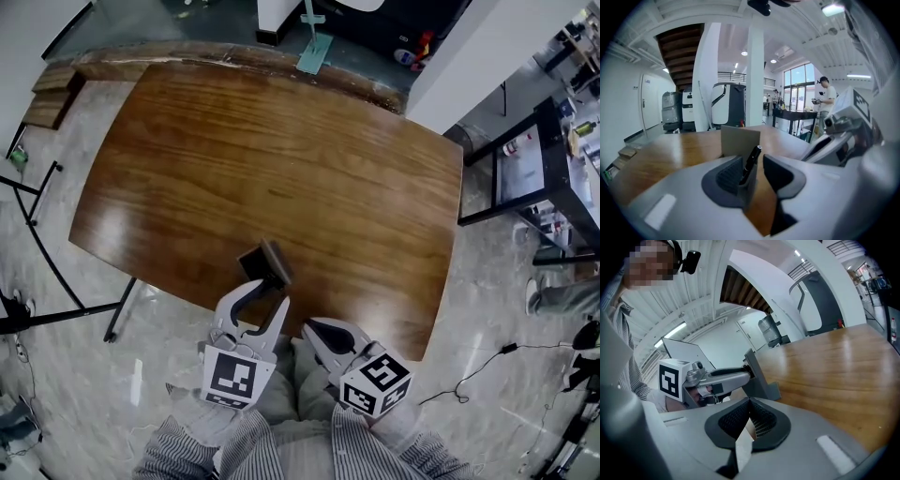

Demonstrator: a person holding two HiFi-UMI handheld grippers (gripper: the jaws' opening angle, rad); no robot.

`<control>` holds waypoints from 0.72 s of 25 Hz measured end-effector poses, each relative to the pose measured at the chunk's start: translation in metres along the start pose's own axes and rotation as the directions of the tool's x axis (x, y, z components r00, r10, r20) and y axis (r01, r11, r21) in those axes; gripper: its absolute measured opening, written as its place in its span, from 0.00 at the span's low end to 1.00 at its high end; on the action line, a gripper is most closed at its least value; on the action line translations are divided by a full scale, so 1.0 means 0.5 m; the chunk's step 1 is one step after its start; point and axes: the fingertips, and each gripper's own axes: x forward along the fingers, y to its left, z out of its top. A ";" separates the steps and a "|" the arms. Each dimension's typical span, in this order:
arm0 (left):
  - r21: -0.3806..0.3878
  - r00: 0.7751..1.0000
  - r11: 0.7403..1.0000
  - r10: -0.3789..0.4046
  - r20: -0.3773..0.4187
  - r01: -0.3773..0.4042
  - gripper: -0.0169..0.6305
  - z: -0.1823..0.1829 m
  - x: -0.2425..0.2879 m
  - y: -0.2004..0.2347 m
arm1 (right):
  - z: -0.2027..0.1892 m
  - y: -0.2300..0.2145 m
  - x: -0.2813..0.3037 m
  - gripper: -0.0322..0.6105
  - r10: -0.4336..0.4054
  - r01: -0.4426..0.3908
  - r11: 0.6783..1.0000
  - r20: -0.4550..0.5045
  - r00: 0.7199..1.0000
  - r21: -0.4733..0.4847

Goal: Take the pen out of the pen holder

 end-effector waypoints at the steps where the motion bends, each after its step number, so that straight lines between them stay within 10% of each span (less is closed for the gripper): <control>1: 0.015 1.000 1.000 -0.006 -0.006 0.006 0.24 -0.001 0.004 0.002 | -0.002 -0.003 0.000 0.05 -0.002 0.002 1.000 -0.003 1.000 0.003; 18: 0.196 0.997 0.978 -0.064 -0.031 0.069 0.12 0.005 0.013 0.007 | -0.005 0.001 -0.001 0.05 -0.013 0.012 0.999 0.006 1.000 0.052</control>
